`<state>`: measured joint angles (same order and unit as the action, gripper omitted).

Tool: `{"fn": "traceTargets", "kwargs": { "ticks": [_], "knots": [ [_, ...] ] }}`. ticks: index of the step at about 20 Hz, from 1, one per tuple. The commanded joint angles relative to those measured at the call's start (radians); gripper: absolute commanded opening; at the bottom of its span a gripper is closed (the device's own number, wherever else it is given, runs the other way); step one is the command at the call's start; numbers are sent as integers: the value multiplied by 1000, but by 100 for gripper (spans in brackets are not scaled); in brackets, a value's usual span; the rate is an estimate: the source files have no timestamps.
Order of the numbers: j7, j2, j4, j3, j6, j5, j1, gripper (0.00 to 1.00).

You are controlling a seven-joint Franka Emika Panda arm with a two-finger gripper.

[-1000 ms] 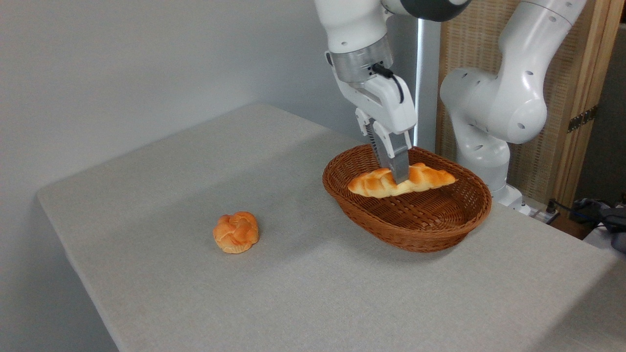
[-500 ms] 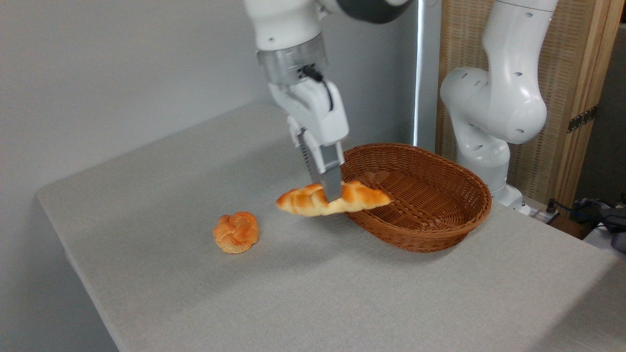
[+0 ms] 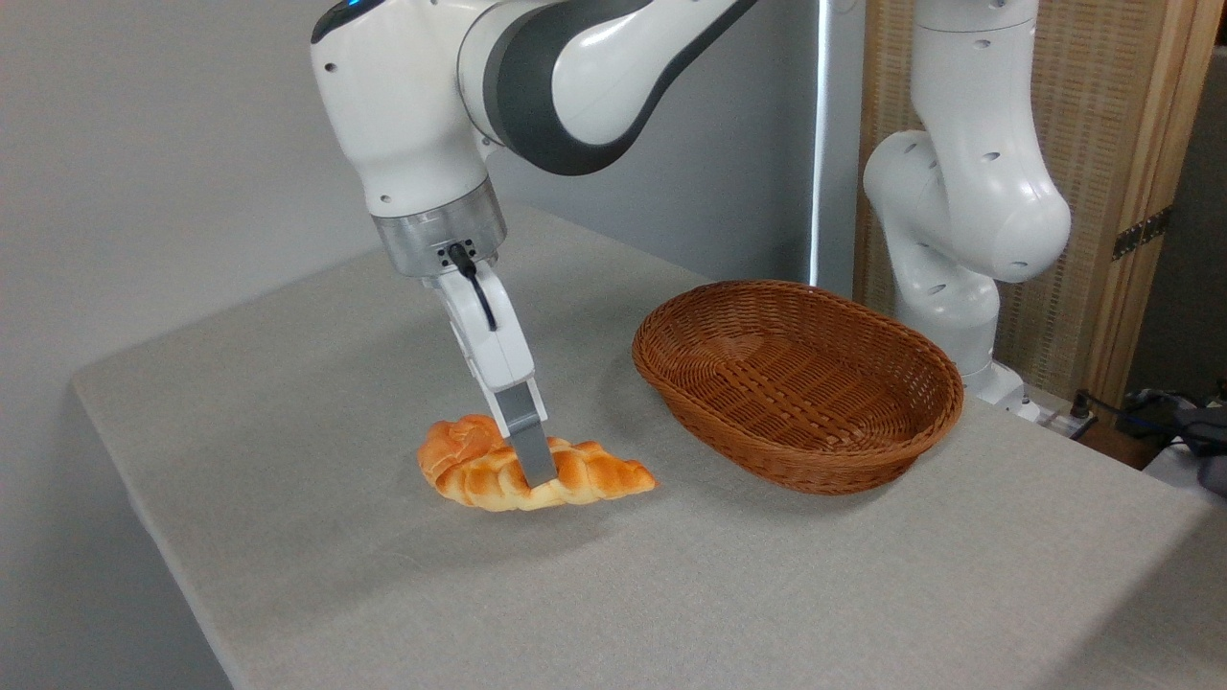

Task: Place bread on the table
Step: 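Lower the roll onto the table beside the bun and release it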

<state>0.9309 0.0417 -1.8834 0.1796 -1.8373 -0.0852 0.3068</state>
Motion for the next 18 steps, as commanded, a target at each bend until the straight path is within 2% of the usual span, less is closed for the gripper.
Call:
{"fn": "traceTargets", "kwargs": {
  "ticks": [1, 11, 14, 16, 18],
  "knots": [
    [-4, -5, 13, 1, -3, 5, 2, 100],
    [-1, -10, 13, -3, -3, 1, 0, 100],
    [-3, -17, 15, 6, -2, 13, 0, 100],
    [-10, -19, 64, 14, 21, 21, -9, 100],
    [-59, -19, 133, 26, 67, 54, -17, 100]
  ]
}}
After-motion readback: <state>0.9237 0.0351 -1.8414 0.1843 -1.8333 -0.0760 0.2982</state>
